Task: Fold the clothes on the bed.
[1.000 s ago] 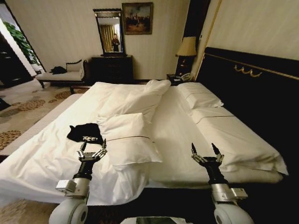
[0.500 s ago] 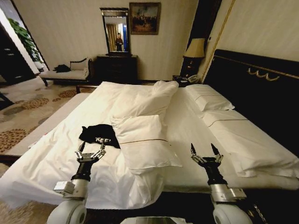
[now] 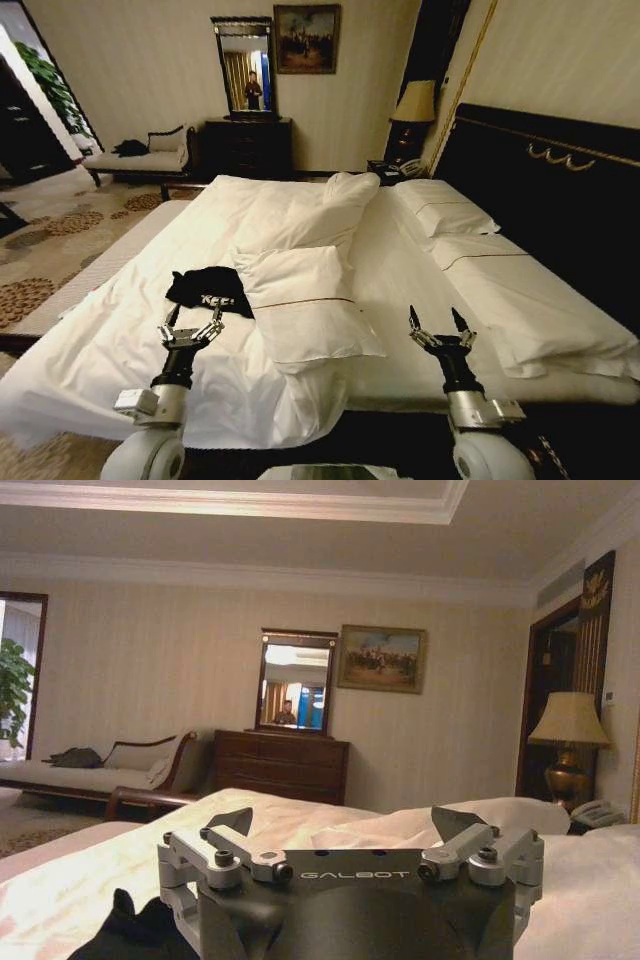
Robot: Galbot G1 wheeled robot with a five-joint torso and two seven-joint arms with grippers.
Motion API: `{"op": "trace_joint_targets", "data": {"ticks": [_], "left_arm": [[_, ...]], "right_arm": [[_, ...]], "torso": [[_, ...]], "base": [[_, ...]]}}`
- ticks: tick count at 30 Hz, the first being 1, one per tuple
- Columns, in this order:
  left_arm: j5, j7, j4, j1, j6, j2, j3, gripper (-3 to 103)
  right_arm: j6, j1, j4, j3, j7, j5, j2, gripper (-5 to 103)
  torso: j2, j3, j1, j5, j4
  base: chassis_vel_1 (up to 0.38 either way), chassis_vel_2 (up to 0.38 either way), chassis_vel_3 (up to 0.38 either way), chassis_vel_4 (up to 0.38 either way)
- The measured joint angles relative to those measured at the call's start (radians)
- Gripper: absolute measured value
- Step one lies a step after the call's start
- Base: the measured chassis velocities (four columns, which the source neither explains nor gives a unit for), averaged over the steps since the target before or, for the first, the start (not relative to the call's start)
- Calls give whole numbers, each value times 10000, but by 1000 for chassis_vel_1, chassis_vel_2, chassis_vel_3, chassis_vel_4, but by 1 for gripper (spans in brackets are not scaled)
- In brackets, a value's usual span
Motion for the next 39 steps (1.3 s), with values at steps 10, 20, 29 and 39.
{"op": "trace_joint_targets", "data": {"ticks": [10,20,29,39], "left_arm": [[563,-24,4,430,-109,-359,-123,100],[945,-82,-288,998,-137,-799,-474,100],[1048,-143,-545,1219,-105,-1062,-648,100],[1076,-199,-453,1176,-85,-1205,-790,100]], "right_arm": [[-1841,2413,-213,-593,321,6304,-2840,100],[-4012,6471,-2666,-2824,356,9810,-3853,100],[-4721,9100,-4702,-5260,-142,9969,-3621,100],[-5107,11362,-6008,-6974,-453,10845,-3208,100]], "torso": [[0,0,1,-4,0],[-1,1,2,-2,4],[-1,1,2,-4,1],[0,0,2,-6,1]], "base": [[0,0,0,0],[0,0,0,0],[0,0,0,0],[0,0,0,0]]}}
